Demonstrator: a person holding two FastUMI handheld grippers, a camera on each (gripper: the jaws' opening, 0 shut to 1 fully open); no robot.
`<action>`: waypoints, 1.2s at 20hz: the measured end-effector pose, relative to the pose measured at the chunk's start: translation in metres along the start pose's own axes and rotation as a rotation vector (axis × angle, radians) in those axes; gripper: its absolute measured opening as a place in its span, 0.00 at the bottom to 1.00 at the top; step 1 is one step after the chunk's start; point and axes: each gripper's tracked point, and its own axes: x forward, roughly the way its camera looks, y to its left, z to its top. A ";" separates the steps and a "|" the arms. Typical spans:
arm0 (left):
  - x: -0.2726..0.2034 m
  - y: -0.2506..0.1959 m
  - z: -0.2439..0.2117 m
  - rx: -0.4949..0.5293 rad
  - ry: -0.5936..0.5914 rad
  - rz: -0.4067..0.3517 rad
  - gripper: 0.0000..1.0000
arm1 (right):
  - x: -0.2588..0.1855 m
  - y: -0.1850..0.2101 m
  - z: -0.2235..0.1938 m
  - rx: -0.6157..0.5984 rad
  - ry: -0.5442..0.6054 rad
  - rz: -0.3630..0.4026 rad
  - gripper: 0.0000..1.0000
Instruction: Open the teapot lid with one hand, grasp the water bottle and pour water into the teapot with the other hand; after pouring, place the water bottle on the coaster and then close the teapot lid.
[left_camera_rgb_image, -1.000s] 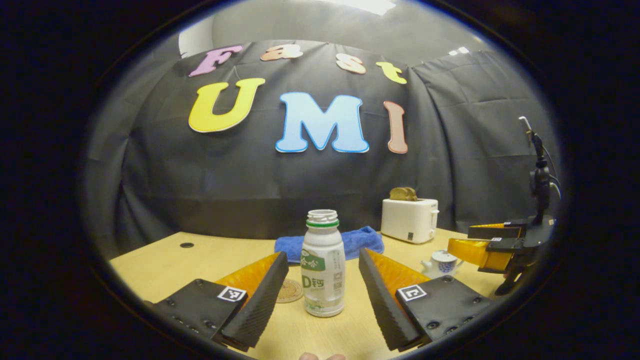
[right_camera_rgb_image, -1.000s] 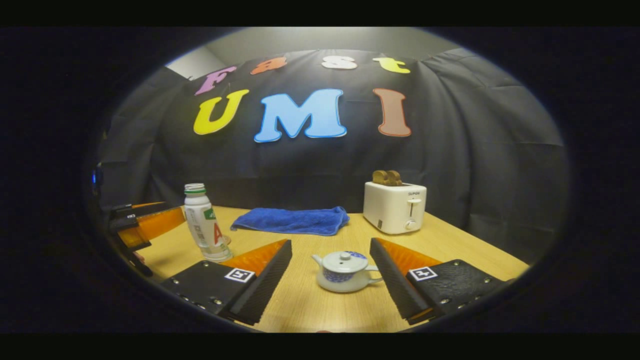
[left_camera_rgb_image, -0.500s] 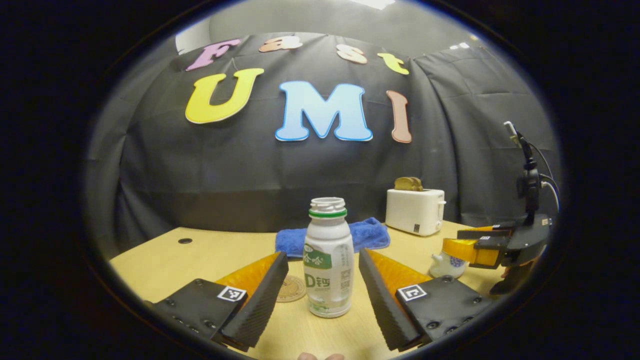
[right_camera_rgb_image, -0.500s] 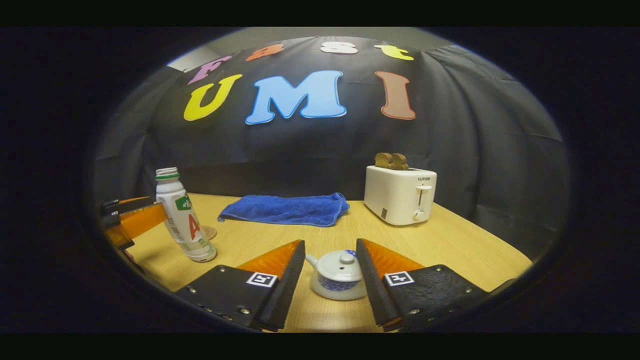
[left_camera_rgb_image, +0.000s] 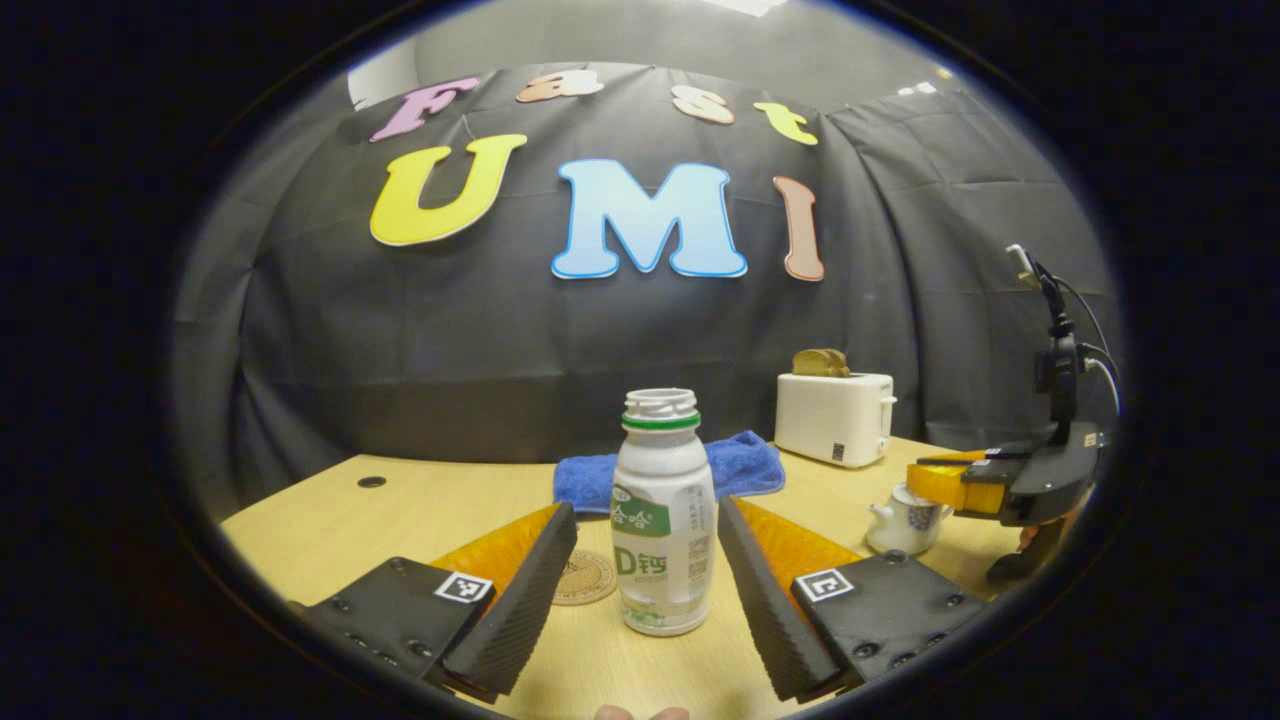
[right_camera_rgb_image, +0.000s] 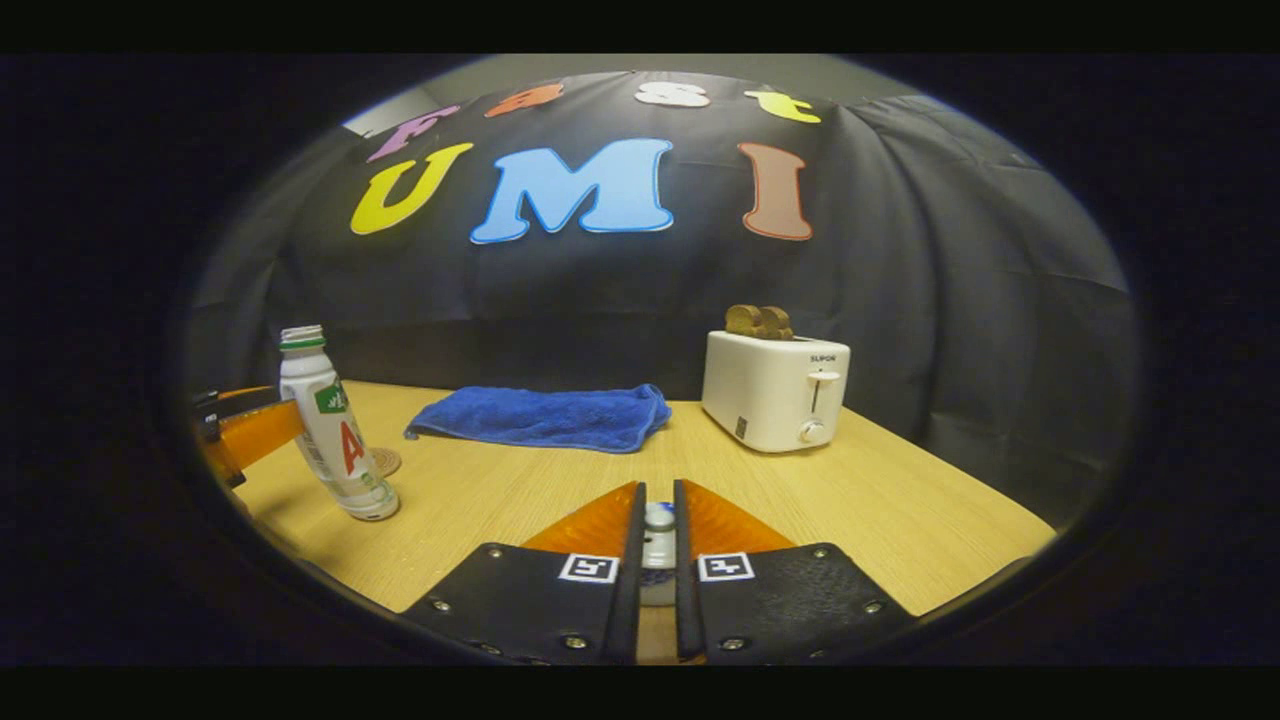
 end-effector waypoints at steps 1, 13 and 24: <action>0.002 0.000 0.001 0.001 -0.002 -0.001 0.97 | 0.000 0.000 0.000 -0.011 -0.002 0.000 0.15; 0.019 -0.010 -0.015 -0.041 0.015 -0.021 0.96 | -0.014 0.013 0.031 -0.064 -0.127 0.041 0.00; 0.050 -0.002 -0.048 -0.054 0.132 0.072 0.80 | -0.023 0.014 0.039 -0.031 -0.164 0.072 0.04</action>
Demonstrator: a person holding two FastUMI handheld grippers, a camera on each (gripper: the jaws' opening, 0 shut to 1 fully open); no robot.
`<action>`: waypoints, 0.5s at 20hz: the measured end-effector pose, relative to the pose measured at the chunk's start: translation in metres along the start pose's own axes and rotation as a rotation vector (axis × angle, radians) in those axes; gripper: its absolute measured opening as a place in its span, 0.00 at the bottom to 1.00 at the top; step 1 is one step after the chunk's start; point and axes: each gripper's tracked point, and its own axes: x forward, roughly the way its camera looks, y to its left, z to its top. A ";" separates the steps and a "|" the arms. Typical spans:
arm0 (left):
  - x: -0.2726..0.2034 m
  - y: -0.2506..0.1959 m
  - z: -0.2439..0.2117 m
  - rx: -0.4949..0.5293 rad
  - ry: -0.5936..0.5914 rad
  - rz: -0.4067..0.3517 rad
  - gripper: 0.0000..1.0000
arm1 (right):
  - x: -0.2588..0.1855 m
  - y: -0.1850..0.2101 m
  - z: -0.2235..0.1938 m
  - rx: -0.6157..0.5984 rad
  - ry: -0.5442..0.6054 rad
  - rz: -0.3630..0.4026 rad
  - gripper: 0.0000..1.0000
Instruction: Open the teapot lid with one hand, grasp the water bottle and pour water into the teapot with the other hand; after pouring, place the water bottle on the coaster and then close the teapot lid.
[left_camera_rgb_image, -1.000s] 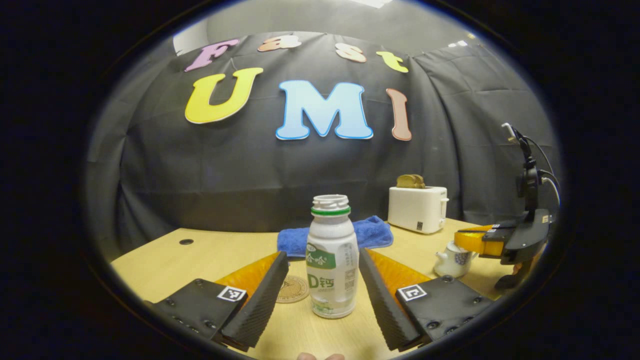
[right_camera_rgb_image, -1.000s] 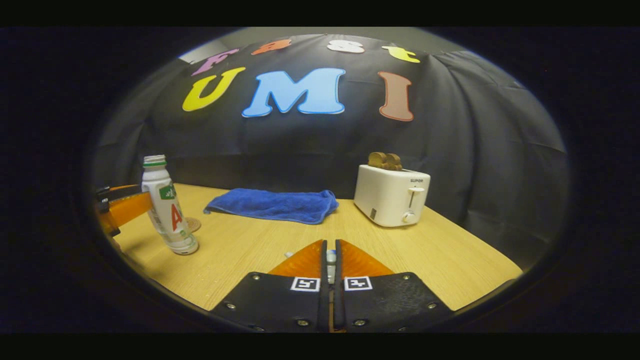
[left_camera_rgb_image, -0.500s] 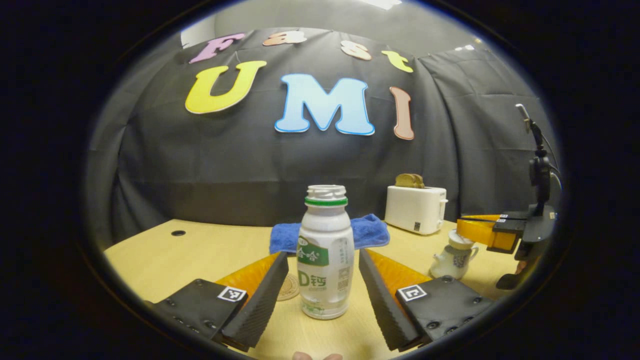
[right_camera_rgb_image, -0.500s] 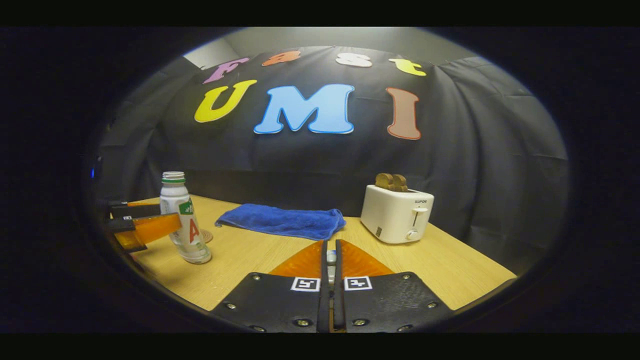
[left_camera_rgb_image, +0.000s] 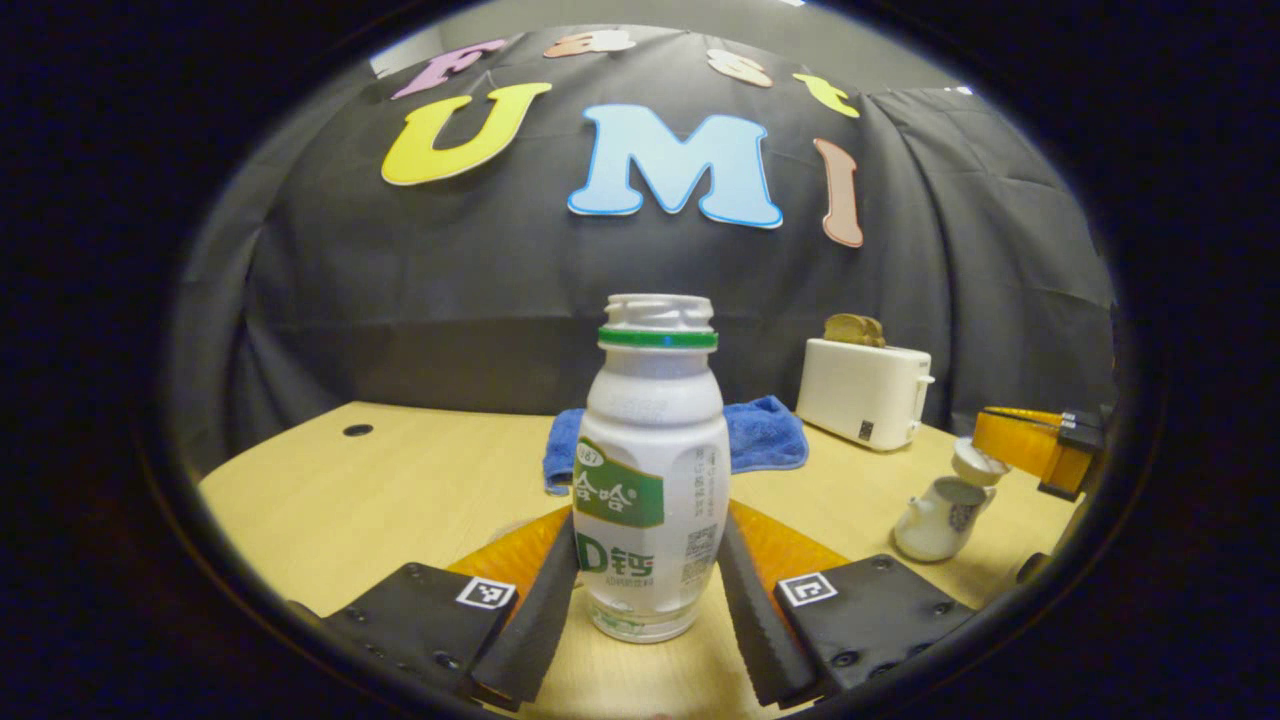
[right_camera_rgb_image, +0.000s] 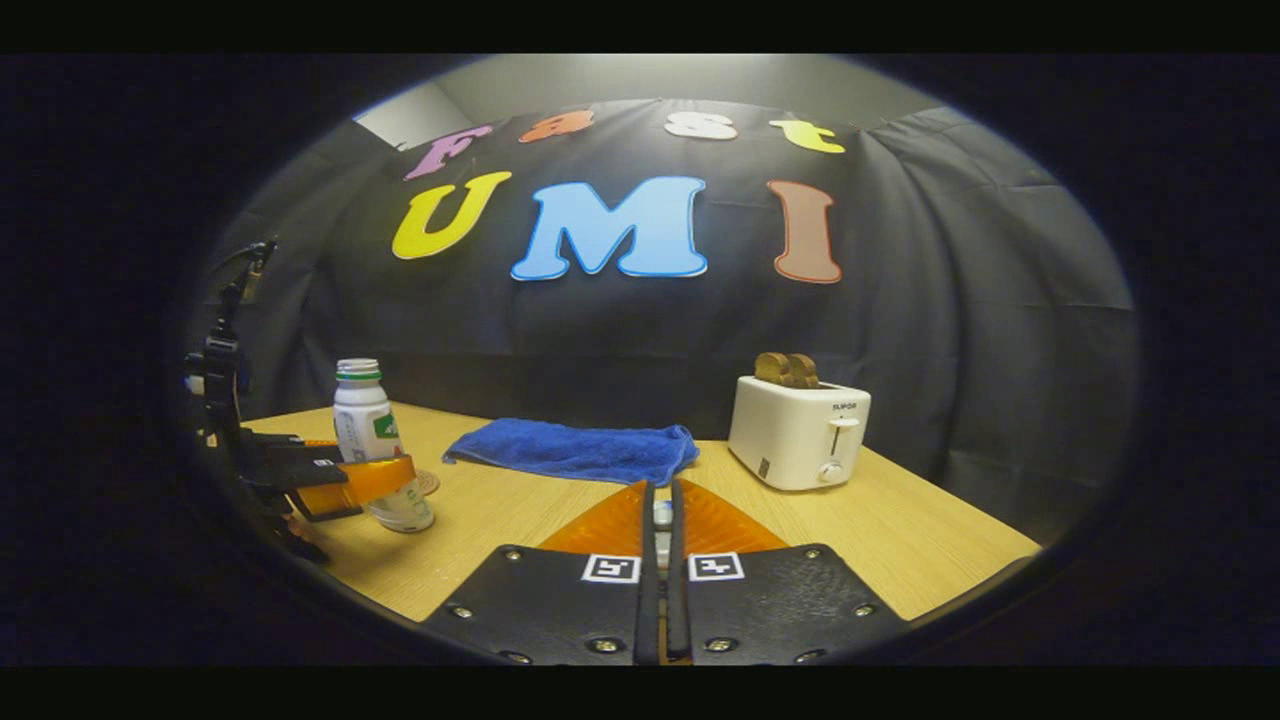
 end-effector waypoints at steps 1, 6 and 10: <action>-0.002 0.002 0.002 0.002 -0.002 0.009 0.80 | -0.002 0.002 0.002 0.001 -0.005 0.006 0.04; -0.004 -0.005 0.002 0.036 0.007 -0.015 0.76 | -0.020 0.000 0.005 0.010 0.003 0.014 0.00; -0.008 -0.016 0.023 0.197 -0.035 -0.026 0.82 | -0.048 -0.011 0.013 0.035 -0.016 -0.006 0.04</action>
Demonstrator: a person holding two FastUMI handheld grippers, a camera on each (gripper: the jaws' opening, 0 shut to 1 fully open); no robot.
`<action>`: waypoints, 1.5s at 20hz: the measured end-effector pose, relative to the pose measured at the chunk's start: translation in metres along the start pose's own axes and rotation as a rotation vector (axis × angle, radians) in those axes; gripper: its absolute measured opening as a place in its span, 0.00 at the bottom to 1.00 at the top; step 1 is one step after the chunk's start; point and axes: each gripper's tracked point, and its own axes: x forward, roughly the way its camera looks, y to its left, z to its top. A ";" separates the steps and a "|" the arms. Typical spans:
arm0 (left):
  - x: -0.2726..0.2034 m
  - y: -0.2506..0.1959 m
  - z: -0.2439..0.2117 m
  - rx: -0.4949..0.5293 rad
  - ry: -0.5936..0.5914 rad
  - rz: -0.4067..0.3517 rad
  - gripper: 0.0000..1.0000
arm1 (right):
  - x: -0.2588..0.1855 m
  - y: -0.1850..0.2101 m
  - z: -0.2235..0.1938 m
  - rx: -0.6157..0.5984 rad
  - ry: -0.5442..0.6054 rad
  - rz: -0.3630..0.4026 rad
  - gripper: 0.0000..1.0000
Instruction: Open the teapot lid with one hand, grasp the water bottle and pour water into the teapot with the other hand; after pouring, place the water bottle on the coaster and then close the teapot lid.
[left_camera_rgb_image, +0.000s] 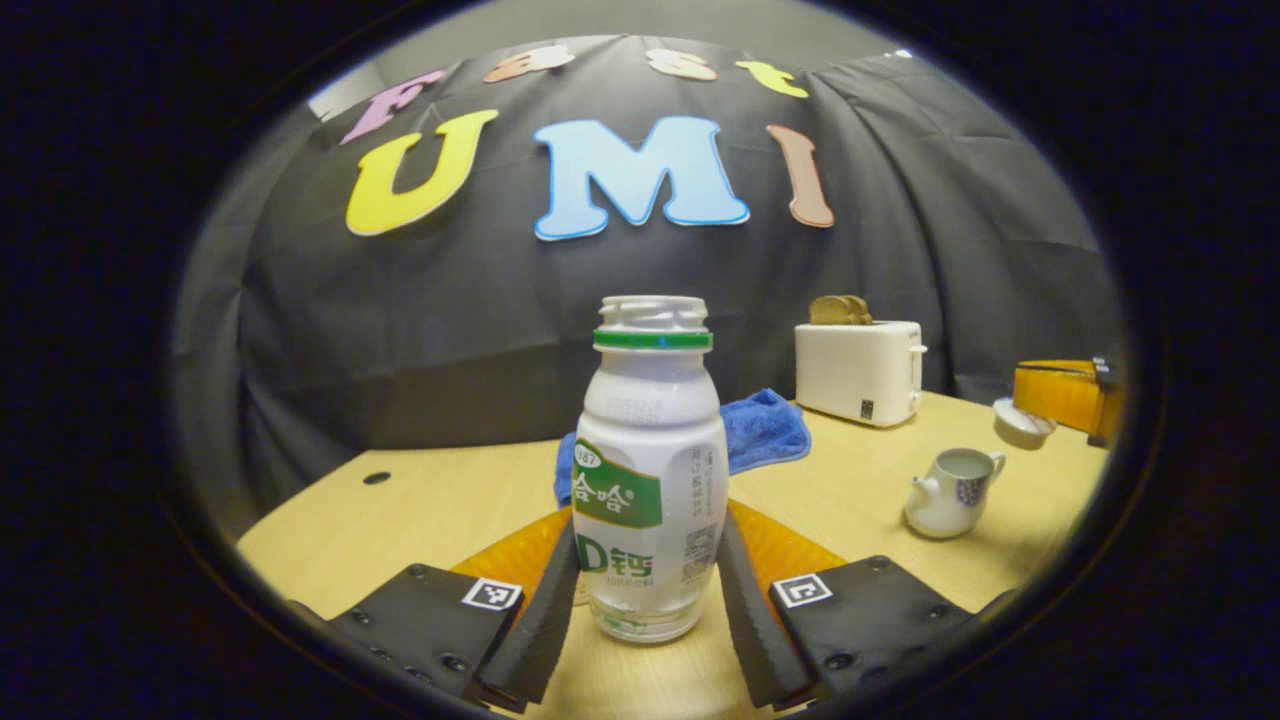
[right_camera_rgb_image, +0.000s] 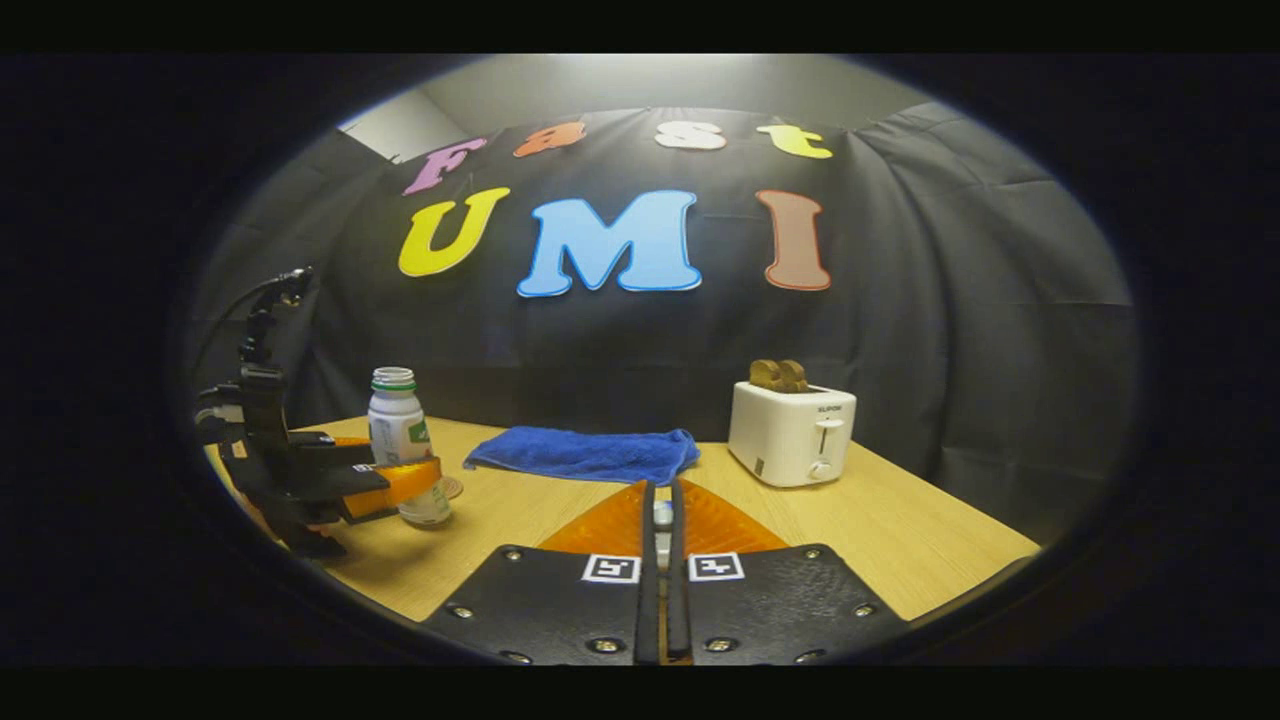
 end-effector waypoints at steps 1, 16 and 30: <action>0.000 -0.006 0.005 0.036 -0.002 -0.019 0.82 | -0.008 -0.003 0.000 0.003 -0.003 -0.006 0.04; 0.031 -0.089 0.013 0.548 0.002 -0.121 0.82 | -0.081 -0.067 -0.022 0.018 0.033 -0.141 0.03; 0.047 -0.127 0.005 0.999 0.017 -0.154 0.82 | -0.097 -0.102 -0.026 0.056 0.020 -0.199 0.04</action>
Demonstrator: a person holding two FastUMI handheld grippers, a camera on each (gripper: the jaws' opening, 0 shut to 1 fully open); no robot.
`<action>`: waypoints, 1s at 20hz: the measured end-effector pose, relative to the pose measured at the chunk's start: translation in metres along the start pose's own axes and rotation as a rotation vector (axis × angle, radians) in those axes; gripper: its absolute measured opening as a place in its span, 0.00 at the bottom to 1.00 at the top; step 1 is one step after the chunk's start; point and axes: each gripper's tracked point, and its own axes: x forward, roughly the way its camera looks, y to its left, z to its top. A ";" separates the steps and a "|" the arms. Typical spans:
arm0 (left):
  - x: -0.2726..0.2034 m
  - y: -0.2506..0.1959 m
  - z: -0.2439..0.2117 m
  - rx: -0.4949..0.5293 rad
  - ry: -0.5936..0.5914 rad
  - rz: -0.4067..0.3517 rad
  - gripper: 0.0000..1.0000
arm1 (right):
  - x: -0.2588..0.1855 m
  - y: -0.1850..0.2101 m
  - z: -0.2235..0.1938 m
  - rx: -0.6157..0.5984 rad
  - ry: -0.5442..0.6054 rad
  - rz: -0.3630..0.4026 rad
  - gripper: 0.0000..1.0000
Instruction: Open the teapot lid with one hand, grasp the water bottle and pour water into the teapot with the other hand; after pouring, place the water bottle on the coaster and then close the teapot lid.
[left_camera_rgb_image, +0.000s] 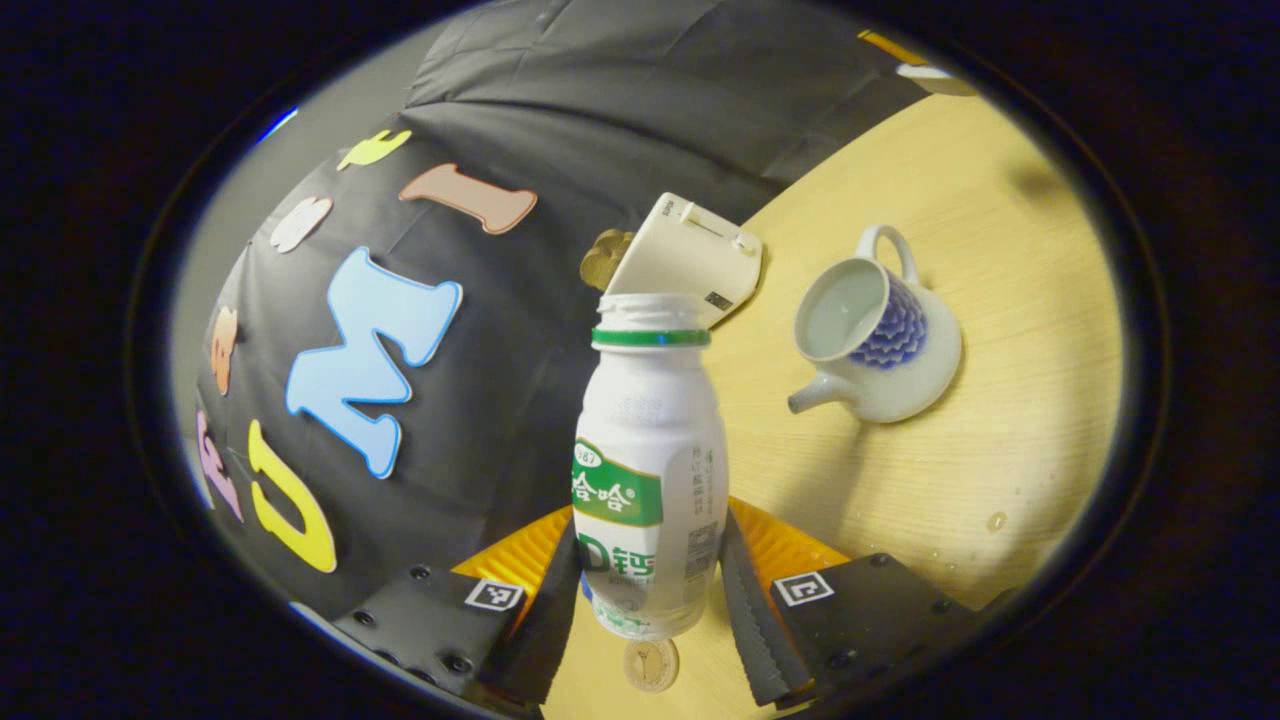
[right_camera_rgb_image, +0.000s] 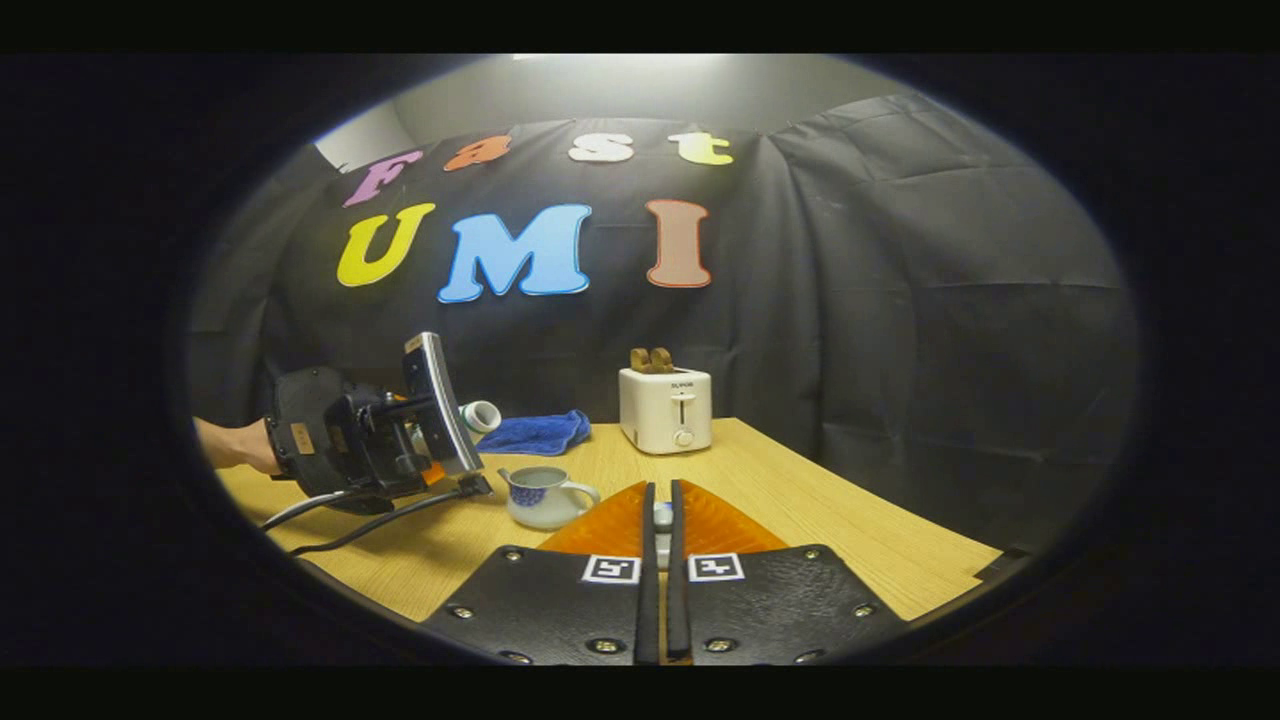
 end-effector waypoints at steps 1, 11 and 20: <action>0.001 -0.001 -0.002 0.026 0.008 -0.010 0.82 | 0.000 -0.002 0.000 0.003 -0.001 -0.002 0.04; 0.006 -0.006 0.008 0.267 0.026 -0.010 0.82 | -0.001 -0.010 -0.006 0.015 0.000 0.002 0.00; 0.010 -0.003 0.019 0.388 0.028 -0.006 0.82 | -0.002 -0.018 -0.007 0.027 -0.002 -0.008 0.03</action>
